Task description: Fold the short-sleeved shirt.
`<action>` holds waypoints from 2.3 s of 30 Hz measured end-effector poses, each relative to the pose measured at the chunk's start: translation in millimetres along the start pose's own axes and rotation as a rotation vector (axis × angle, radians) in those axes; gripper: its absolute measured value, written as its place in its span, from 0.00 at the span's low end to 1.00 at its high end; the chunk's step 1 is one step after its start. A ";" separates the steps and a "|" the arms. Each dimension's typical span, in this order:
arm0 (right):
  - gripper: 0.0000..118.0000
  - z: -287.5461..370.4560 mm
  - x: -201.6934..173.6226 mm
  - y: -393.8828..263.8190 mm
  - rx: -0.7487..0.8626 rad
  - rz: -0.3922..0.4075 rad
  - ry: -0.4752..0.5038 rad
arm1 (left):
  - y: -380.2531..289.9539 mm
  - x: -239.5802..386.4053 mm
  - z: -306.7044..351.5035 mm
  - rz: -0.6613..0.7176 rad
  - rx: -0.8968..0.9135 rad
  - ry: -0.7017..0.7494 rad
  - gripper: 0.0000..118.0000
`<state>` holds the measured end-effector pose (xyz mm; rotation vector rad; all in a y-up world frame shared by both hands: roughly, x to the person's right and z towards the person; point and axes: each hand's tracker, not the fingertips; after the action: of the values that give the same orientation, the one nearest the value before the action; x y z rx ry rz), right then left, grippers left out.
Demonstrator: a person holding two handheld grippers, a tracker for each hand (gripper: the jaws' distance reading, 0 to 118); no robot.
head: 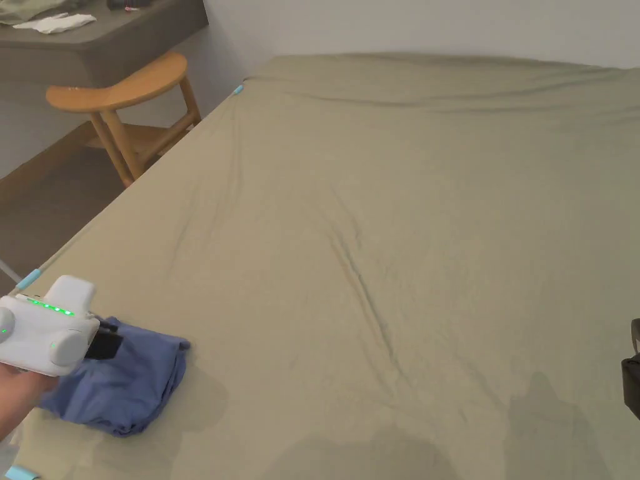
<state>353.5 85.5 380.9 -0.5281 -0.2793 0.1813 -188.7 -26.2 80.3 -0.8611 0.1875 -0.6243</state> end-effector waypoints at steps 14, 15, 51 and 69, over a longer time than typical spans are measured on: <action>0.02 101.1 71.2 42.5 0.280 -0.023 -0.119 | 52.8 46.6 365.3 0.563 0.851 -0.366 0.97; 0.02 110.4 74.8 45.2 0.300 -0.021 -0.131 | 48.1 58.9 383.8 0.578 0.875 -0.381 0.96; 0.02 185.2 74.2 -12.3 0.407 -0.025 -0.222 | -10.2 230.7 517.3 0.274 1.028 -0.540 0.00; 0.14 176.3 77.7 -18.9 0.396 -0.060 -0.232 | -6.3 234.5 513.3 0.277 1.028 -0.535 0.00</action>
<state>374.7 171.1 553.2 -0.1049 -0.4721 0.2329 201.5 167.7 439.0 0.0254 -0.4696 -0.1498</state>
